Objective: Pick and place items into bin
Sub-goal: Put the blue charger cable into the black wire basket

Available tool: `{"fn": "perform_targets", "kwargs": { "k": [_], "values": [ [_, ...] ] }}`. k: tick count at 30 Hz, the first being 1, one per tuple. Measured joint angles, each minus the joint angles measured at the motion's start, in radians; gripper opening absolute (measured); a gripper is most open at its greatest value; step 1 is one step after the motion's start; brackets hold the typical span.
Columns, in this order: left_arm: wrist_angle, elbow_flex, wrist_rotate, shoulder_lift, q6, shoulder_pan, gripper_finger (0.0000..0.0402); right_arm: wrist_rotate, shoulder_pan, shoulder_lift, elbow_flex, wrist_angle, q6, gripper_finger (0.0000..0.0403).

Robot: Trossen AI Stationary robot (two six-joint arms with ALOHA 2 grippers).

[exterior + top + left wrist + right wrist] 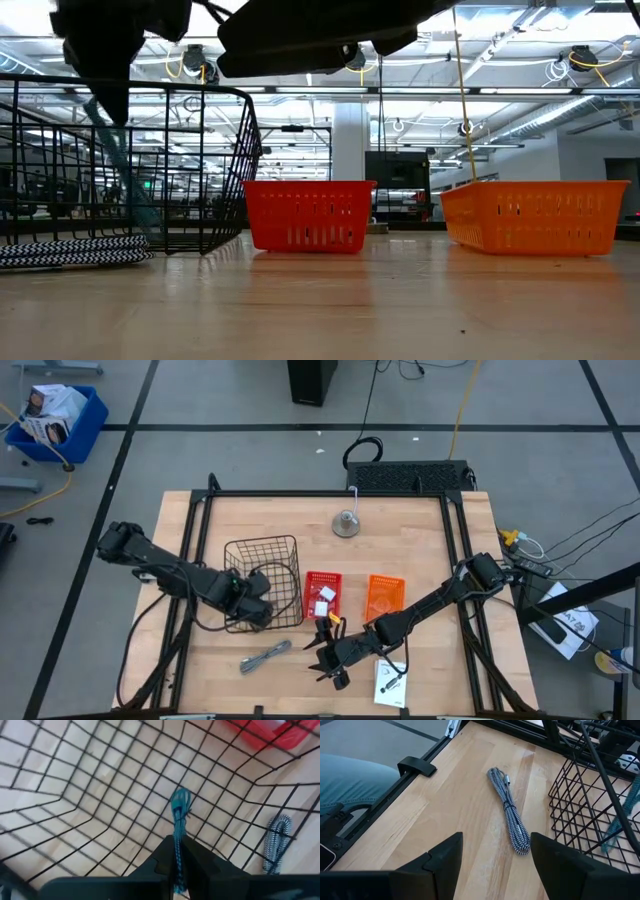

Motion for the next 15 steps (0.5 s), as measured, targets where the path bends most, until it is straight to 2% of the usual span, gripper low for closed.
{"fn": "perform_targets", "kwargs": {
  "k": [10, 15],
  "values": [
    [0.004, -0.019, 0.013, -0.003, -0.034, -0.004, 0.0041, -0.003, 0.0, 0.0, 0.0, 0.0, -0.001, 0.0224],
    [0.003, -0.019, 0.014, -0.004, -0.029, -0.003, 0.0091, -0.077, 0.0, 0.0, 0.0, 0.017, 0.007, 0.0224]
  ]
}}
